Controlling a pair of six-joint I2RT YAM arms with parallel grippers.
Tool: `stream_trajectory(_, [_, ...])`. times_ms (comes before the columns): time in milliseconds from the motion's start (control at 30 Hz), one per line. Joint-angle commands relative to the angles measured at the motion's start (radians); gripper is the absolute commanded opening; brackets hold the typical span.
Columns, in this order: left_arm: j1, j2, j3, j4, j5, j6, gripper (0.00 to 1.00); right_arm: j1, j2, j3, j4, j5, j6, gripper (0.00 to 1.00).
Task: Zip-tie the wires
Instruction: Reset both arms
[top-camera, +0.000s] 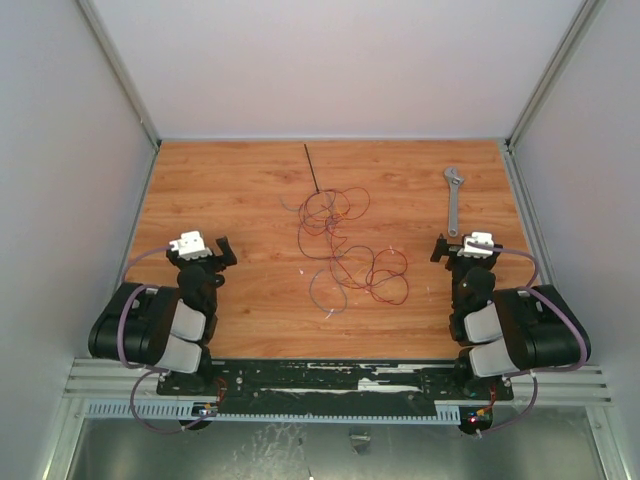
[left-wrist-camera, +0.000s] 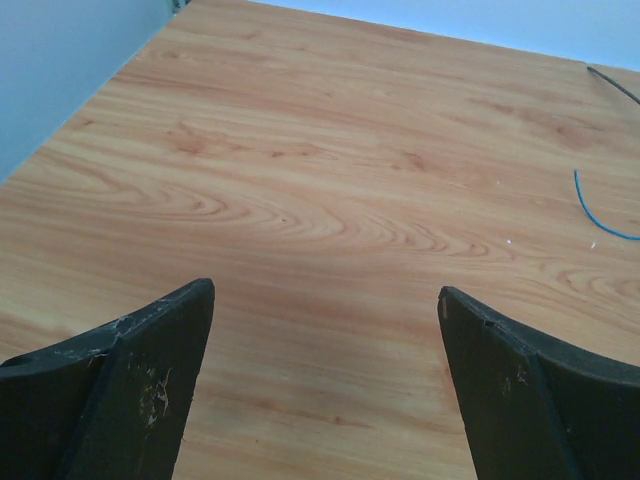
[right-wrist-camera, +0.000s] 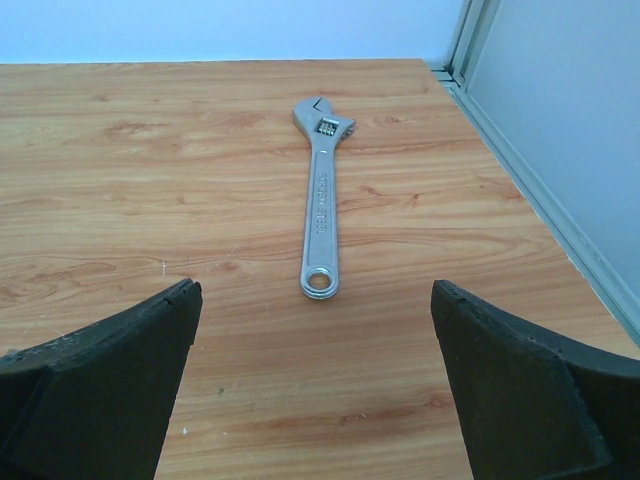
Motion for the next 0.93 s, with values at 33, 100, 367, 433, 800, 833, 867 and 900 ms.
stream_trajectory(33, [0.033,0.017,0.088,-0.1,0.068,0.003,0.98,0.0,0.001,0.032,0.016,0.018,-0.003,0.99])
stream_trajectory(100, [0.053,-0.006,0.099,-0.165,0.092,-0.017,0.98,-0.005,0.0,0.038,-0.001,0.016,0.001,0.99])
stream_trajectory(367, [0.055,-0.004,0.092,-0.15,0.09,-0.016,0.98,-0.054,-0.002,0.085,-0.1,0.001,0.056,0.99])
stream_trajectory(433, [0.055,-0.004,0.089,-0.141,0.09,-0.017,0.98,-0.062,-0.005,0.088,-0.109,-0.013,0.06,0.99])
stream_trajectory(800, [0.055,0.001,0.093,-0.145,0.09,-0.017,0.98,-0.062,-0.005,0.083,-0.098,-0.015,0.058,0.99])
stream_trajectory(833, [0.055,0.0,0.094,-0.144,0.09,-0.017,0.98,-0.062,-0.005,0.083,-0.098,-0.015,0.059,0.99])
stream_trajectory(867, [0.055,-0.002,0.092,-0.143,0.09,-0.017,0.98,-0.062,-0.005,0.083,-0.098,-0.014,0.058,0.99])
stream_trajectory(900, [0.055,-0.003,0.091,-0.144,0.09,-0.017,0.98,-0.062,-0.005,0.083,-0.099,-0.014,0.058,0.99])
